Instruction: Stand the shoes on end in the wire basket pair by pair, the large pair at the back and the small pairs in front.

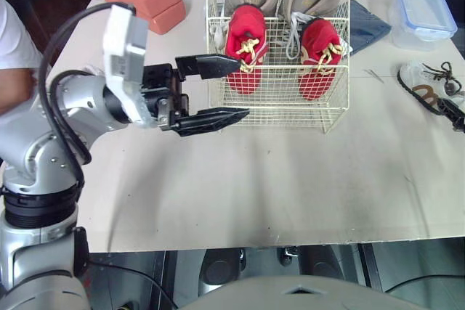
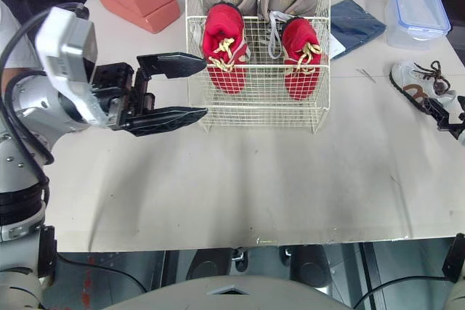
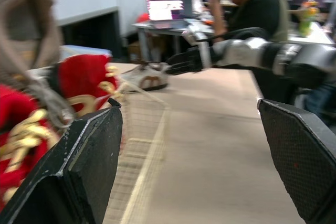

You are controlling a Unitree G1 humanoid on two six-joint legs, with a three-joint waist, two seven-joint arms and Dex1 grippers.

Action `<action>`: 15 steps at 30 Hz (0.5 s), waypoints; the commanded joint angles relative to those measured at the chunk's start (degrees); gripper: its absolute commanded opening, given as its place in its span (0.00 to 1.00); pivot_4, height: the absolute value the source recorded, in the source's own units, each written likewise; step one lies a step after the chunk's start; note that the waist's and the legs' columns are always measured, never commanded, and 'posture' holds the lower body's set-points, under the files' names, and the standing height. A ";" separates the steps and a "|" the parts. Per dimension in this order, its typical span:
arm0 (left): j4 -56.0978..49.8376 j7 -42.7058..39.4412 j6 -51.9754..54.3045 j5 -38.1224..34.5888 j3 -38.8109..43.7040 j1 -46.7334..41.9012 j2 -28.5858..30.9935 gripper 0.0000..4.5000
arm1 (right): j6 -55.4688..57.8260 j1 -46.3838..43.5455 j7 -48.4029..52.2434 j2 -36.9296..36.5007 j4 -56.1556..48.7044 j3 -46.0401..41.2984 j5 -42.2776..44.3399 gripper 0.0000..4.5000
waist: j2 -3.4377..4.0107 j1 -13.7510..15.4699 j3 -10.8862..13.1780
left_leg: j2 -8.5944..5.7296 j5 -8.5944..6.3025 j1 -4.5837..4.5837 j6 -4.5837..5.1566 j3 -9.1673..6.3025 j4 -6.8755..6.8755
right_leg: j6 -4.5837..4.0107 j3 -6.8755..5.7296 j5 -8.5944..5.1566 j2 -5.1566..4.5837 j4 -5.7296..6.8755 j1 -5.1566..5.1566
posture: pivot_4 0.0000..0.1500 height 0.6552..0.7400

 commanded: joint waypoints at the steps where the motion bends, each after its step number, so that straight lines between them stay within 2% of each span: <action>1: -2.30 -0.75 2.27 -3.02 1.78 -1.50 1.02 0.99 | -4.07 -3.98 1.51 -2.61 7.18 1.49 -3.21 1.00 | 0.00 -0.10 0.00 | 0.00 0.00 0.01 0.00 0.01 0.00 | 0.00 0.03 0.00 0.00 0.00 0.00 | 1.00 0.36; 8: -2.92 -0.65 4.38 -4.19 1.84 -2.51 0.21 0.99 | -9.18 -11.10 1.15 -3.41 18.15 3.00 -6.84 1.00 | 0.00 -0.30 0.01 | -0.01 0.01 0.02 -0.01 0.07 0.01 | 0.01 0.13 0.00 0.00 0.02 -0.02 | 1.00 0.36; 15: -2.75 -1.62 6.01 -4.80 1.65 -2.64 0.52 0.99 | -10.04 -15.73 3.52 -3.15 23.38 3.86 -8.38 1.00 | 0.00 -0.85 0.01 | 0.01 0.01 0.02 -0.02 0.08 0.01 | 0.00 0.15 0.01 -0.01 0.02 -0.02 | 1.00 0.36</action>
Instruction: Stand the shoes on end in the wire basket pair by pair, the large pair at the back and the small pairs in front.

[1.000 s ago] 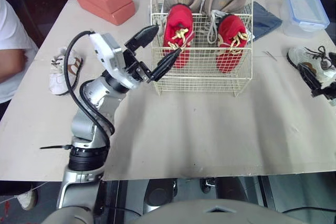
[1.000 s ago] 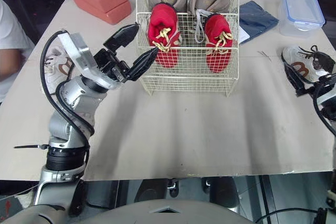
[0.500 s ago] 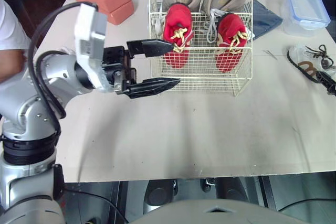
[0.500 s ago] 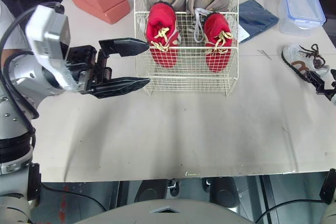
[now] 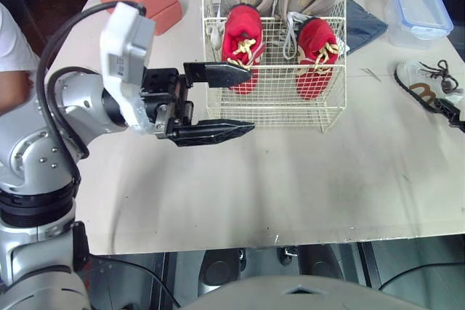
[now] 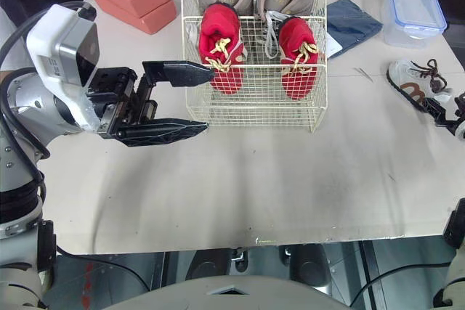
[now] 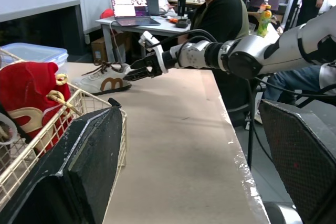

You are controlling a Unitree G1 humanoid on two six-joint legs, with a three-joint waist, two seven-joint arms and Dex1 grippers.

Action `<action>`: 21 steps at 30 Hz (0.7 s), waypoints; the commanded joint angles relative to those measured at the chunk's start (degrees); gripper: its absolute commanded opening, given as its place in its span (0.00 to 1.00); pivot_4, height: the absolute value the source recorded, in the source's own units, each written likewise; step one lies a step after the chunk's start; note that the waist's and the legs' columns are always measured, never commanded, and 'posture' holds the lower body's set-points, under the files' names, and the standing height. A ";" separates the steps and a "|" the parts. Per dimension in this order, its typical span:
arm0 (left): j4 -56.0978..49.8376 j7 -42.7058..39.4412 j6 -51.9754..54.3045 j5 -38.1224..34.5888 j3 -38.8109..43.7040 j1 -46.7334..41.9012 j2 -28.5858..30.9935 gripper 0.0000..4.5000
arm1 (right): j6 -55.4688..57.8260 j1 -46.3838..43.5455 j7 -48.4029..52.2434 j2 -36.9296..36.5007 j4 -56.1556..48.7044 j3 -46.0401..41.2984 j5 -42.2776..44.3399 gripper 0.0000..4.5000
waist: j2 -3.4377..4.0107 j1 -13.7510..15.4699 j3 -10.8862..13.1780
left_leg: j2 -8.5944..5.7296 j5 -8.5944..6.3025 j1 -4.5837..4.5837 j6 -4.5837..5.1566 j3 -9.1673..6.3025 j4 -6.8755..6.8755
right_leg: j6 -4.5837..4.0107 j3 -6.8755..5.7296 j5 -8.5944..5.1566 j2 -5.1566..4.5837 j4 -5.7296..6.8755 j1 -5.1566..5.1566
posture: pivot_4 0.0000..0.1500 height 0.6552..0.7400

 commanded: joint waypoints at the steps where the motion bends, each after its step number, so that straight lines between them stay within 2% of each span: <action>1: -0.90 -0.94 0.60 -1.01 1.54 -0.96 0.77 0.99 | -1.59 -2.21 0.86 -1.83 0.79 0.27 -0.95 1.00 | 0.00 -0.14 0.00 | 0.00 0.00 0.00 0.00 0.00 0.00 | 0.00 0.00 0.00 0.00 0.00 0.00 | 1.00 0.36; 7: -0.55 -0.17 1.47 -0.12 1.74 -0.98 0.83 1.00 | -3.36 -3.10 0.84 -1.46 1.93 0.68 -2.21 0.40 | 0.00 -0.65 0.00 | 0.00 0.00 0.01 0.00 0.01 0.00 | 0.00 0.02 0.00 -0.01 0.00 0.00 | 1.00 0.36; 10: 0.21 2.50 0.51 2.90 1.54 -1.67 0.26 1.00 | -3.65 -3.17 1.03 -1.20 2.00 0.55 -2.29 0.09 | 0.01 -0.75 0.00 | 0.01 0.00 0.03 -0.01 0.03 0.00 | 0.01 0.05 0.00 -0.01 0.02 0.00 | 1.00 0.36; 11: 0.44 3.33 0.17 4.08 1.35 -1.84 0.10 1.00 | -3.75 -3.15 1.15 -1.11 1.96 0.47 -2.28 0.01 | 0.01 -0.73 0.00 | 0.01 0.00 0.03 -0.01 0.03 0.00 | 0.01 0.05 0.00 -0.01 0.03 -0.01 | 1.00 0.36; 21: 1.17 3.31 -0.96 9.25 0.15 -1.65 -0.60 1.00 | -4.93 -2.43 2.38 -1.28 0.72 -0.29 -1.55 0.01 | 0.00 -0.73 0.01 | 0.01 0.00 0.02 -0.01 0.09 -0.01 | 0.01 0.10 0.00 -0.01 0.03 -0.05 | 1.00 0.36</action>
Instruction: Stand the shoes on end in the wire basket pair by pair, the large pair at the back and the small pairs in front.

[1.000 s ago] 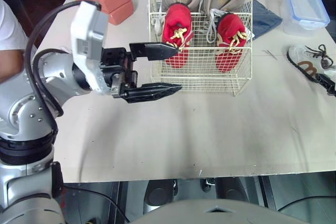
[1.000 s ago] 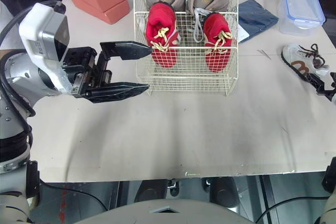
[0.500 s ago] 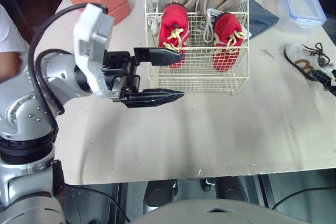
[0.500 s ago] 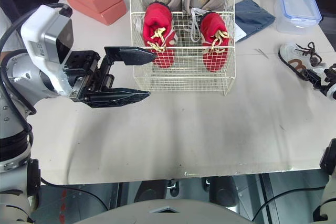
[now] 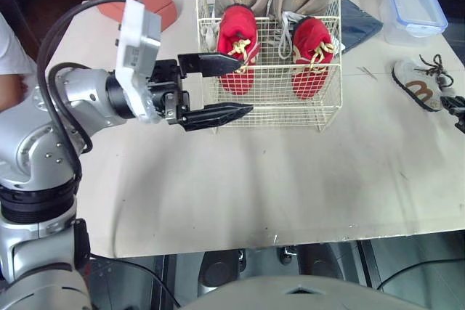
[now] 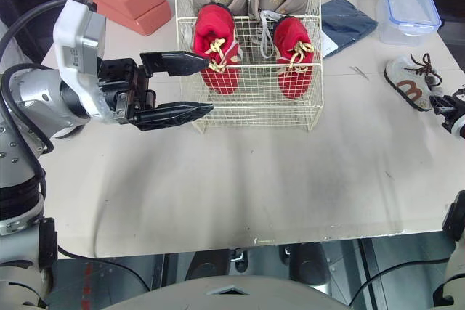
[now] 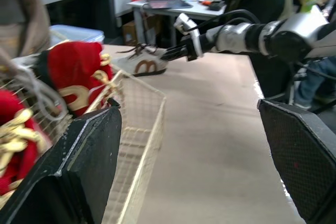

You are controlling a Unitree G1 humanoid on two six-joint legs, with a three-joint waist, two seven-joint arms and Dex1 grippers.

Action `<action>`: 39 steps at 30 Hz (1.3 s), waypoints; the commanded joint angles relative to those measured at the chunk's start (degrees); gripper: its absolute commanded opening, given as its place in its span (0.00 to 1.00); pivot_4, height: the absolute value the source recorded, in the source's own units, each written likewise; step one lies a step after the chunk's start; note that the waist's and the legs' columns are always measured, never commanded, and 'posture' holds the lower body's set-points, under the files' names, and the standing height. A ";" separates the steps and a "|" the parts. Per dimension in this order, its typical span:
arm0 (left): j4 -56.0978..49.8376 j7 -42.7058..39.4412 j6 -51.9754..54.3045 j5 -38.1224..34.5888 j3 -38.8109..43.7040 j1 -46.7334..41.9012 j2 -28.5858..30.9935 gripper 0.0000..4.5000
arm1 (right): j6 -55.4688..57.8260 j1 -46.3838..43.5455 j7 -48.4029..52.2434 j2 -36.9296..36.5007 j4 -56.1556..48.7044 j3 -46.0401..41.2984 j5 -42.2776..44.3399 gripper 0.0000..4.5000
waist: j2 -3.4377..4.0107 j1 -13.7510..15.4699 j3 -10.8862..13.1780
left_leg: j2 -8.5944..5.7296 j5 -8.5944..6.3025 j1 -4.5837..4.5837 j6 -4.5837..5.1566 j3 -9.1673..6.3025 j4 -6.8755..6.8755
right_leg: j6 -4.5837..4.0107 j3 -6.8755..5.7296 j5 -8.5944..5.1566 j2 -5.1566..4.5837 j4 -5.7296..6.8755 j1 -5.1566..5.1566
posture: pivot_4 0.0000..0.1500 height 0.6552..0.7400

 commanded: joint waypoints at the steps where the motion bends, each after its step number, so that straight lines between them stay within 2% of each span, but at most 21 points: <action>1: -0.60 -1.01 -1.39 1.52 0.61 -0.42 0.20 1.00 | -2.36 -0.29 1.67 -1.43 -2.64 -1.58 1.48 0.01 | 0.00 0.00 0.00 | 0.00 0.00 0.00 0.00 0.02 0.00 | 0.00 0.01 0.00 0.00 0.00 -0.01 | 1.00 0.36; 7: -0.65 -2.18 -1.38 2.36 1.45 0.56 0.67 1.00 | -3.02 4.03 7.18 -1.76 -13.70 -6.38 7.76 0.01 | 0.05 0.06 0.04 | 0.03 0.00 -0.01 0.00 0.03 -0.01 | 0.00 0.03 0.00 -0.01 0.00 -0.03 | 1.00 0.36; 10: 0.04 -3.27 -1.94 3.39 1.68 1.05 1.23 1.00 | 3.41 11.49 13.58 -0.85 -32.39 -10.56 16.61 0.01 | 0.16 0.20 0.11 | 0.04 0.00 -0.02 0.00 0.02 -0.03 | 0.00 0.03 0.00 -0.01 0.01 -0.05 | 1.00 0.36; 11: 0.81 -4.26 -2.48 3.98 1.82 1.16 1.51 1.00 | 5.29 14.44 14.89 -0.04 -41.03 -11.70 20.05 0.01 | 0.19 0.24 0.12 | 0.04 0.00 -0.02 0.00 0.02 -0.04 | 0.00 0.03 0.00 -0.01 0.01 -0.06 | 1.00 0.36; 13: 1.94 -5.74 -3.23 4.75 2.10 1.20 1.86 1.00 | 7.66 18.31 15.06 1.03 -51.71 -12.86 23.84 0.01 | 0.21 0.22 0.13 | 0.05 0.00 0.00 0.00 0.00 -0.10 | 0.01 0.01 0.00 -0.01 0.00 -0.06 | 1.00 0.36; 17: 6.37 -10.47 -6.47 6.02 1.97 0.64 0.84 1.00 | 1.83 24.71 15.26 4.70 -71.29 -8.86 22.56 0.01 | 0.20 0.13 0.13 | 0.06 0.00 0.05 -0.01 0.01 -0.10 | 0.03 0.01 -0.01 0.01 0.01 -0.04 | 1.00 0.36; 20: 9.35 -12.88 -8.05 7.43 1.21 -0.72 0.73 1.00 | -2.41 25.53 16.17 6.41 -79.31 -6.04 21.47 0.01 | 0.21 0.16 0.15 | 0.06 0.00 0.05 -0.02 0.02 -0.10 | 0.04 0.00 -0.01 0.02 0.01 -0.05 | 1.00 0.36; 27: 14.01 -15.72 -8.00 8.14 0.87 -5.03 0.24 1.00 | -16.51 19.75 23.65 5.73 -85.82 5.32 14.51 0.01 | 0.13 0.70 0.21 | 0.03 0.00 -0.04 -0.01 -0.03 -0.11 | 0.03 -0.09 -0.01 0.01 -0.05 -0.09 | 1.00 0.36; 34: 9.56 -16.09 -2.31 5.62 -2.43 -4.49 -0.95 1.00 | -31.72 9.41 27.92 5.65 -80.27 15.72 4.58 0.01 | -0.06 0.67 0.33 | 0.03 0.00 -0.04 -0.01 -0.02 -0.08 | 0.03 -0.21 -0.01 0.00 -0.03 -0.10 | 1.00 0.36; 39: 9.37 -15.87 -2.57 10.80 -7.38 -5.04 -1.32 1.00 | -42.60 3.55 26.08 6.87 -77.36 20.05 -1.19 0.01 | -0.12 0.76 0.38 | 0.03 0.01 -0.05 -0.01 -0.06 -0.06 | 0.01 -0.19 -0.01 0.00 -0.01 -0.10 | 1.00 0.36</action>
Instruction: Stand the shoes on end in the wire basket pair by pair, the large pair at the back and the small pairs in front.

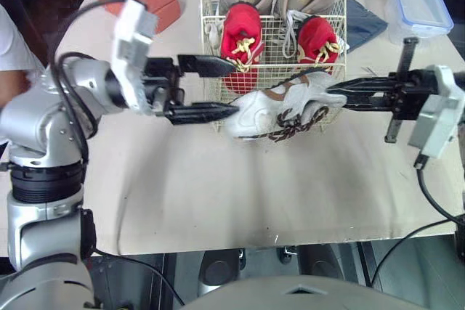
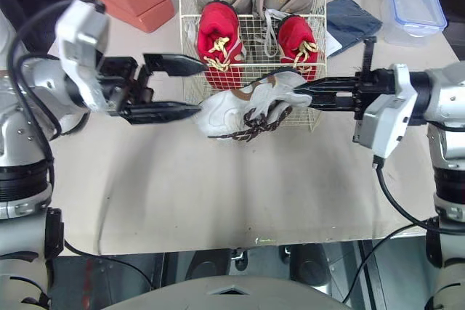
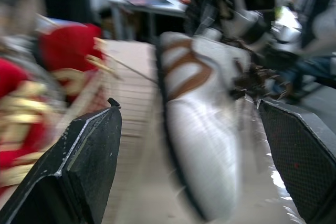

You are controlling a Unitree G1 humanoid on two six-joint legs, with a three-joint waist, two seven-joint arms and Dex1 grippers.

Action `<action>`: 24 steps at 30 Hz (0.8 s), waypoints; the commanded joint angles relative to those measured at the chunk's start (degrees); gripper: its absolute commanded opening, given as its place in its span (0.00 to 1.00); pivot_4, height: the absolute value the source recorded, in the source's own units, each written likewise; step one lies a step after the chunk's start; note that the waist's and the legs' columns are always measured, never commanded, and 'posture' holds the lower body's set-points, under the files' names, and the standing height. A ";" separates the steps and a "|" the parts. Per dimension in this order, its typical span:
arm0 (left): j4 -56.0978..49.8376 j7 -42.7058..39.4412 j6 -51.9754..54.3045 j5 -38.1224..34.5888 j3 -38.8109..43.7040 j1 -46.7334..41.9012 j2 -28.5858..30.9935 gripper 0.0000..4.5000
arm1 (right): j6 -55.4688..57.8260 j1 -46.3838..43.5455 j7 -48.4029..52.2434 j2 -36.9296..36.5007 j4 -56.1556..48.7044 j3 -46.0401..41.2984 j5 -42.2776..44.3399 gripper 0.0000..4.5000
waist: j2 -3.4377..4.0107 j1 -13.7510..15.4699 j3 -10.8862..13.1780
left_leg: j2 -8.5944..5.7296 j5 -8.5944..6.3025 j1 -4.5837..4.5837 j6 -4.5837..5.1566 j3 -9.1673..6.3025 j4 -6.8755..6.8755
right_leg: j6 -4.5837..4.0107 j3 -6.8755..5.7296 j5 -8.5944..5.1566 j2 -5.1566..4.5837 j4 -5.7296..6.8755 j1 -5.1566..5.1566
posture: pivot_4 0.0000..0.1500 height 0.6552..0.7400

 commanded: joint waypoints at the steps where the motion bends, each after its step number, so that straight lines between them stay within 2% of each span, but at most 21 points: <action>1: -0.79 -0.13 -1.21 4.13 -2.67 -1.00 0.49 1.00 | -9.75 -3.45 -1.97 0.08 1.73 0.99 -2.94 0.01 | -0.01 -0.01 0.02 | -0.01 0.00 0.00 0.00 0.01 0.00 | 0.00 -0.02 0.00 0.00 0.00 0.00 | 1.00 0.36; 6: 1.20 -1.41 -2.75 10.18 -6.23 -1.51 1.62 1.00 | -16.52 -6.54 -6.78 0.13 4.77 0.96 -5.23 0.01 | -0.10 0.04 0.09 | -0.01 0.00 -0.01 0.00 0.03 0.03 | 0.00 -0.09 0.00 0.00 0.00 0.00 | 1.00 0.36; 11: 1.62 -3.56 -2.63 10.53 -6.48 -1.49 1.28 1.00 | -16.82 -7.27 -10.64 -0.94 5.01 1.07 -6.26 0.01 | -0.09 0.03 0.10 | 0.01 0.00 -0.01 0.00 0.04 0.04 | -0.05 -0.09 0.03 -0.01 0.02 -0.01 | 1.00 0.36; 15: 2.34 -4.63 -2.39 9.76 -6.12 -2.12 0.13 0.74 | -16.38 -6.42 -12.43 -1.83 4.18 1.74 -6.13 0.00 | -0.09 0.11 0.10 | 0.02 0.00 -0.01 0.00 0.03 0.07 | -0.06 -0.08 0.03 -0.02 0.05 -0.01 | 1.00 0.36; 18: 2.99 -4.63 -3.31 10.32 -5.83 -2.34 -0.83 0.40 | -16.14 -5.98 -13.42 -2.66 3.90 2.27 -5.99 0.00 | -0.09 0.13 0.10 | 0.02 0.00 -0.01 0.00 0.04 0.10 | -0.06 -0.08 0.03 -0.02 0.06 -0.01 | 1.00 0.36; 20: 3.24 -4.49 -3.64 10.22 -5.45 -2.38 -1.46 0.21 | -15.92 -5.70 -13.76 -3.27 3.90 2.58 -5.84 0.00 | -0.09 0.15 0.10 | 0.02 0.00 -0.02 0.00 0.04 0.10 | -0.05 -0.08 0.03 -0.02 0.06 -0.01 | 1.00 0.36; 21: 3.27 -4.46 -3.60 10.16 -5.35 -2.38 -1.62 0.17 | -15.69 -5.50 -13.85 -3.59 3.90 2.75 -5.68 0.00 | -0.10 0.17 0.11 | 0.02 0.00 -0.01 0.00 0.03 0.10 | -0.06 -0.08 0.03 -0.02 0.06 -0.01 | 1.00 0.36; 23: 3.27 -4.43 -3.63 10.00 -5.13 -2.10 -1.92 0.16 | -13.97 -4.76 -13.75 -4.33 3.52 3.28 -4.65 0.00 | -0.10 0.23 0.11 | 0.02 0.00 -0.02 0.00 0.03 0.10 | -0.07 -0.07 0.04 -0.02 0.06 -0.01 | 1.00 0.36; 24: 3.17 -4.26 -3.89 9.93 -4.95 -1.77 -2.23 0.16 | -12.75 -4.27 -13.79 -4.73 3.19 3.42 -4.02 0.18 | -0.10 0.28 0.11 | 0.02 0.00 -0.03 0.00 0.03 0.10 | -0.08 -0.07 0.04 -0.02 0.06 -0.01 | 1.00 0.36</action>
